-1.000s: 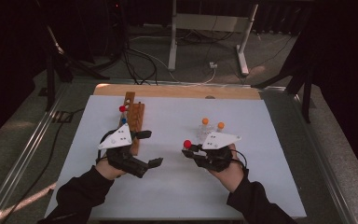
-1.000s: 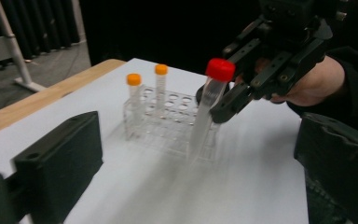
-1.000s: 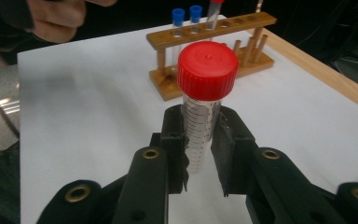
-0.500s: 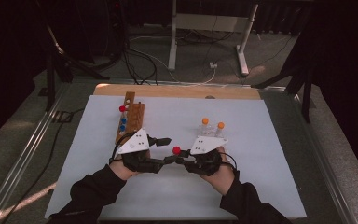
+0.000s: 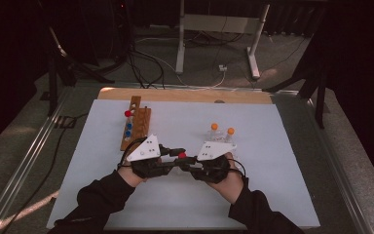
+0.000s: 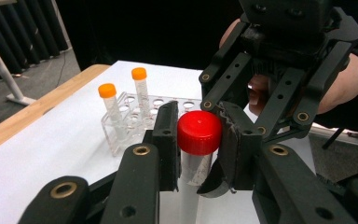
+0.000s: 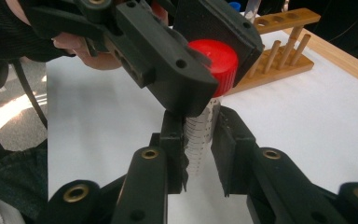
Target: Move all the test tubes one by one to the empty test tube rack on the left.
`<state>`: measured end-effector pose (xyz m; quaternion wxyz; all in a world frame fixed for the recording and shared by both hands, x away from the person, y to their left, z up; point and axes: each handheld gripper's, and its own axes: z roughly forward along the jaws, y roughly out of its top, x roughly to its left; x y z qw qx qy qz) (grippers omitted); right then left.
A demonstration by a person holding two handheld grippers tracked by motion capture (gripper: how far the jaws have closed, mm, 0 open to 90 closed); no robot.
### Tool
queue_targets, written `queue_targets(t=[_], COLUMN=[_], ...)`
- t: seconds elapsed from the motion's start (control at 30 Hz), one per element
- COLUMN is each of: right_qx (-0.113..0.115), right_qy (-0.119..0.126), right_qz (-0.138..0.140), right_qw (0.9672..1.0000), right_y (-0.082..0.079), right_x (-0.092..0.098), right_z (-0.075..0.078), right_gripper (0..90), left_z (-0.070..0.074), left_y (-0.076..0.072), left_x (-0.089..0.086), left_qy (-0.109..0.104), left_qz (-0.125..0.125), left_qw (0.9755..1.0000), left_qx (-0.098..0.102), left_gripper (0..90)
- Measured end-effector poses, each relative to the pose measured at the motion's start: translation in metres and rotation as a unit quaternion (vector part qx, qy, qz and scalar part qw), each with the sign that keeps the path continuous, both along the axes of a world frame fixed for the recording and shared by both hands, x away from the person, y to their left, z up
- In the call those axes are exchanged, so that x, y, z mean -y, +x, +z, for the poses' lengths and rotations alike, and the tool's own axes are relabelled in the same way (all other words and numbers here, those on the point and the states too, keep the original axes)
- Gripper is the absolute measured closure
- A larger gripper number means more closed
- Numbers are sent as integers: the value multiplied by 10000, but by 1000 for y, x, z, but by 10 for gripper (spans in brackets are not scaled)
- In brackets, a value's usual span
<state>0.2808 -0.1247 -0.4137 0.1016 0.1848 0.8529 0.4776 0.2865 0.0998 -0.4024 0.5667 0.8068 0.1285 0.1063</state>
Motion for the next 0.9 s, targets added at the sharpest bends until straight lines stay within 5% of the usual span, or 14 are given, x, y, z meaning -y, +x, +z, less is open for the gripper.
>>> queue_targets(t=[0.3,0.73,0.9], right_qx=[164,202,264], right_qy=[330,692,895], right_qz=[-282,-791,-796], right_qw=[9989,9943,9925], right_y=[-4,-8,-12], right_x=[14,34,39], right_z=[8,11,13], right_gripper=[605,3,0], left_z=[20,47,49], left_y=[15,44,59], left_x=[-17,-55,-70], left_qy=[-143,-162,-133], left_qz=[304,1027,1345], left_qw=[9994,9942,9905], left_qx=[80,269,245], left_gripper=[717,718,717])
